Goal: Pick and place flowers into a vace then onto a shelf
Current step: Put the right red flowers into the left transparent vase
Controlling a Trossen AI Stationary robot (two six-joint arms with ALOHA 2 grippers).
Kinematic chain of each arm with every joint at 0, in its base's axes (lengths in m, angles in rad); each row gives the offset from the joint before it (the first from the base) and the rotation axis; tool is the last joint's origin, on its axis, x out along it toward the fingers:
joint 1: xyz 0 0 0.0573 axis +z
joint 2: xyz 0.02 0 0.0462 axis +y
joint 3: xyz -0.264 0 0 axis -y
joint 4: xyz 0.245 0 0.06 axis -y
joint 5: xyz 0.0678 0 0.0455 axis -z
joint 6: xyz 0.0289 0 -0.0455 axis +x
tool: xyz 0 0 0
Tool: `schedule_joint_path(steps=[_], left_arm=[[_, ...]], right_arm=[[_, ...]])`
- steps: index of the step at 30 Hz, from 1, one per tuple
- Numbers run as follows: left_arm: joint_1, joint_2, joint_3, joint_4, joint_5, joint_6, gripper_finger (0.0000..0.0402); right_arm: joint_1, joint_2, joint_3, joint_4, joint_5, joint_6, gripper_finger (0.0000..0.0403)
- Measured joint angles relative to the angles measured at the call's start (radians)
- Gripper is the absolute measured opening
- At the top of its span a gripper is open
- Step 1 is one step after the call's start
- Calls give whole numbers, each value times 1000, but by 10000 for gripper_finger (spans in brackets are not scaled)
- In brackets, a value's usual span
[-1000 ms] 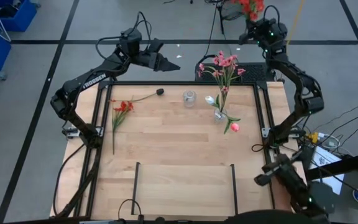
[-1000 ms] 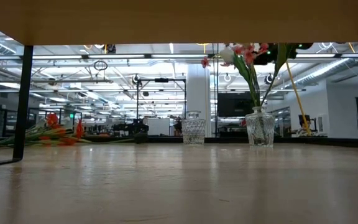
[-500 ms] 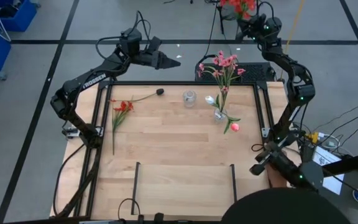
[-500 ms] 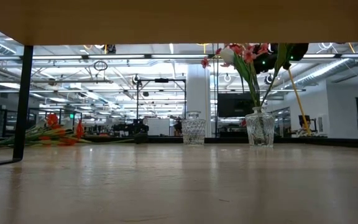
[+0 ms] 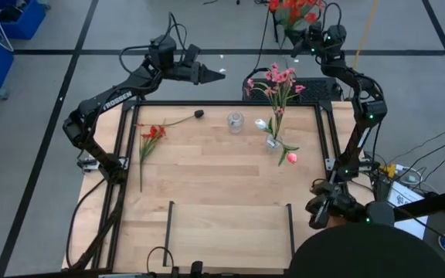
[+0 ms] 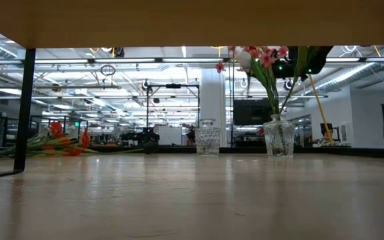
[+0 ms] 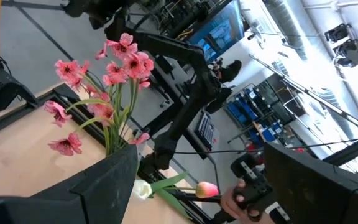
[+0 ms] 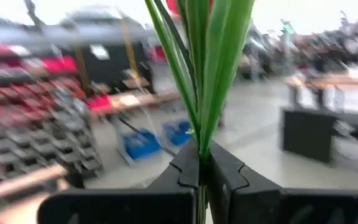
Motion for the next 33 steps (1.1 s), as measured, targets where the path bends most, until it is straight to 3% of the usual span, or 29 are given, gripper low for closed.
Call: schedule_joint_path(steps=[3, 6, 10, 15, 33], left_arm=[[-1, 0, 0, 0, 0, 9, 351], [0, 0, 0, 0, 0, 28, 351], [0, 0, 0, 0, 0, 35, 351], [-1, 0, 0, 0, 1, 36, 351], [-1, 0, 0, 0, 4, 51, 351]], right_arm=[[9, 14, 0, 103, -11, 103, 0], [2, 44, 1, 87, -17, 125, 0], [-11, 78, 0, 75, -121, 162, 0], [3, 79, -2, -6, -158, 130, 0], [-3, 78, -2, -10, -464, 261, 0]])
